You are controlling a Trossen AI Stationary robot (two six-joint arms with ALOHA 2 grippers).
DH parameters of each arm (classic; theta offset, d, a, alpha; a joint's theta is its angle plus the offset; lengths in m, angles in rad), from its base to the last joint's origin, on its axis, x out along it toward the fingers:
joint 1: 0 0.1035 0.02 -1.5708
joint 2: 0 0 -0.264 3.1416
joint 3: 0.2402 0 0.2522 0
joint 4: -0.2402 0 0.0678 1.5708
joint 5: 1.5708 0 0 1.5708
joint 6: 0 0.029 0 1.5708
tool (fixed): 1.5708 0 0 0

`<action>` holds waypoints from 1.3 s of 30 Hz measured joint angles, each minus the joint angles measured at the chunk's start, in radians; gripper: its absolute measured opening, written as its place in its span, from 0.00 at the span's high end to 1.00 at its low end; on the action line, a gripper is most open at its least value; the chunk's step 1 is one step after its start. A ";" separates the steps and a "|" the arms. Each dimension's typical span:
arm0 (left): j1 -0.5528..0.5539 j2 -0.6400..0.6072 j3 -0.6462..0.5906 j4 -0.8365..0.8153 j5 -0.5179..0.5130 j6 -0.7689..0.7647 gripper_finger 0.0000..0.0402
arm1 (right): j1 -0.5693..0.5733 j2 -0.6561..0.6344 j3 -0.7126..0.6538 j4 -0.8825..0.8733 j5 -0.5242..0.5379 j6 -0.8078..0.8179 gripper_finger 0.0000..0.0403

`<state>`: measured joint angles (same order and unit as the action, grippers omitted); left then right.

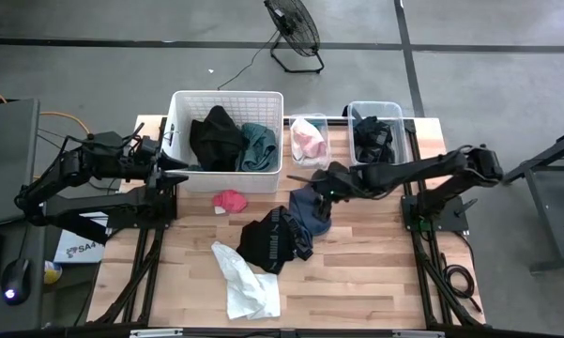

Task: Pick & Place Cloths
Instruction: Put the dark blue sock into the left transparent bin

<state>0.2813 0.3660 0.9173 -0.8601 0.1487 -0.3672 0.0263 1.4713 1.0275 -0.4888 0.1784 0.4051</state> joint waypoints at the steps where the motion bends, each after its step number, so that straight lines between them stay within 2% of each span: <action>1: 0.000 0.000 0.000 -0.005 0.000 0.000 0.46 | 0.003 0.015 0.000 -0.009 0.001 -0.012 0.42; 5: 0.000 0.000 0.000 -0.044 0.001 -0.001 0.46 | 0.002 0.065 0.000 -0.015 0.003 -0.071 0.36; 10: 0.000 0.000 0.000 -0.089 0.002 -0.005 0.46 | -0.003 0.136 0.000 -0.006 -0.004 -0.120 0.34; 19: 0.000 0.000 0.000 -0.084 0.001 -0.030 0.46 | -0.010 0.249 0.000 -0.003 -0.015 -0.122 0.35; 31: 0.000 0.000 0.000 -0.083 0.001 -0.058 0.46 | -0.073 0.368 0.005 0.008 -0.171 -0.115 0.35; 39: 0.000 0.000 0.000 -0.078 -0.002 -0.060 0.46 | -0.075 0.375 0.004 0.013 -0.176 -0.119 0.43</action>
<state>0.2813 0.3660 0.9173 -0.9386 0.1471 -0.4267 -0.0486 1.8465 1.0313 -0.4755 0.0021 0.2863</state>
